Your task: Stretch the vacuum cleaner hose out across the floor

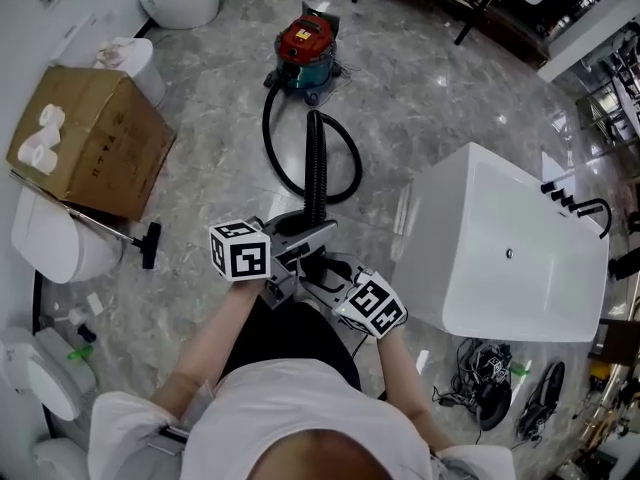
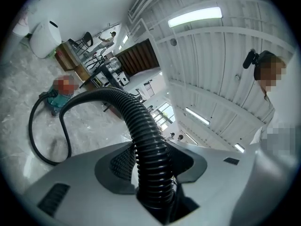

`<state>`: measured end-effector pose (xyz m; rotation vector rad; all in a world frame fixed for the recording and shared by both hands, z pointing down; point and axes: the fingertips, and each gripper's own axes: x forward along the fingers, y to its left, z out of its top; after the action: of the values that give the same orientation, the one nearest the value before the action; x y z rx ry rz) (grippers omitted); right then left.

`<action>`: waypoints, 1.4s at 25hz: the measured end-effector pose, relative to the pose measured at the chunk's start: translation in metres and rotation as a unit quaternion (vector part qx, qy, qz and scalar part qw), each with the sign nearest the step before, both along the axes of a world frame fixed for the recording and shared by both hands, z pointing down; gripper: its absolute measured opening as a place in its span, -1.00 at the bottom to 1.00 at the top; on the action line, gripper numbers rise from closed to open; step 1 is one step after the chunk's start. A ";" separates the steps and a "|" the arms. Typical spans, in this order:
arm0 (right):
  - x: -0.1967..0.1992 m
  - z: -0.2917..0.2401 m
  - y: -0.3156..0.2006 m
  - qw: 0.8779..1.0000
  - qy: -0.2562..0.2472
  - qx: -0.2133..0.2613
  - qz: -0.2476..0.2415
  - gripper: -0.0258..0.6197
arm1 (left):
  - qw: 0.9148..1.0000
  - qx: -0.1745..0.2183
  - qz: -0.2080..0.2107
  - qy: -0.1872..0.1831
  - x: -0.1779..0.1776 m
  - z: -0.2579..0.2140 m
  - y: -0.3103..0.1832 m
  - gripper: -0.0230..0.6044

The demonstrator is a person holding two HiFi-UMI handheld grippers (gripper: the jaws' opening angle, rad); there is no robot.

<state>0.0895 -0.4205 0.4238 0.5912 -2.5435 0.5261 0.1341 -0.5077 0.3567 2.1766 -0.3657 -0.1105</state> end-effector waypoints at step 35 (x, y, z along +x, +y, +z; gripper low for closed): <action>-0.118 0.007 0.294 1.000 0.001 0.004 0.021 -0.35 | 1.000 0.000 0.001 0.024 -0.119 0.006 0.295 -0.30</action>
<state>-0.0286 -0.1262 0.4313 0.6485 -2.5381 0.5290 0.0152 -0.2125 0.3628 2.1705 -0.3349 -0.1614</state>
